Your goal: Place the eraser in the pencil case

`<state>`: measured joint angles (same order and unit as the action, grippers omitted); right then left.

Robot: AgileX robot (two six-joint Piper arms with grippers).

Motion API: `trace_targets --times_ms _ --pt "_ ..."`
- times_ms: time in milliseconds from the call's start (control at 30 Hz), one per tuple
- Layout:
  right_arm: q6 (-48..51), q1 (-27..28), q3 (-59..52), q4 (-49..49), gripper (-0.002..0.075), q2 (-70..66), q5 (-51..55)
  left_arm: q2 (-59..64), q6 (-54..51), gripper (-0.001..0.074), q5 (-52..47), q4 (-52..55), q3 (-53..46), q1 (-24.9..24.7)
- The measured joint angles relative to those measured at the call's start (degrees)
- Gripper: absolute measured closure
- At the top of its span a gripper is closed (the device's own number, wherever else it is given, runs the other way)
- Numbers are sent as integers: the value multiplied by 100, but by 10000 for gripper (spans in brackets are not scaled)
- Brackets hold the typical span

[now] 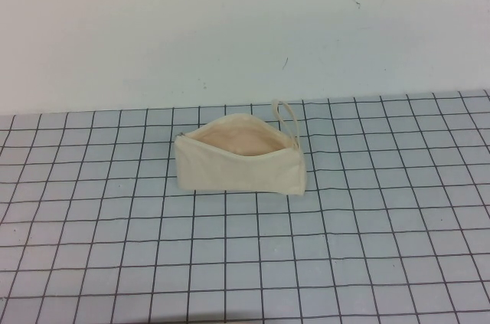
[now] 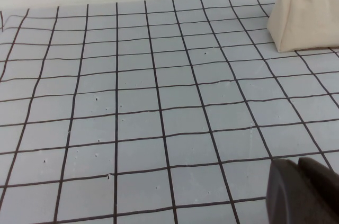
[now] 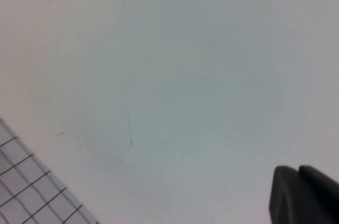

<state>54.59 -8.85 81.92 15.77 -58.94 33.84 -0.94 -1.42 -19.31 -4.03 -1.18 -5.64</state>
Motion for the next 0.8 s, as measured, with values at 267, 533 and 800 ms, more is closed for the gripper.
trace_targets --times_ms 267,533,800 --pt "0 0 -1937 11 727 1612 -2058 0 0 737 0 3 0 0" --pt "67 0 -3204 46 727 3208 -3881 0 0 737 0 3 0 0" --pt "-1203 0 -3278 104 727 3393 -4294 0 0 737 0 13 0 0"
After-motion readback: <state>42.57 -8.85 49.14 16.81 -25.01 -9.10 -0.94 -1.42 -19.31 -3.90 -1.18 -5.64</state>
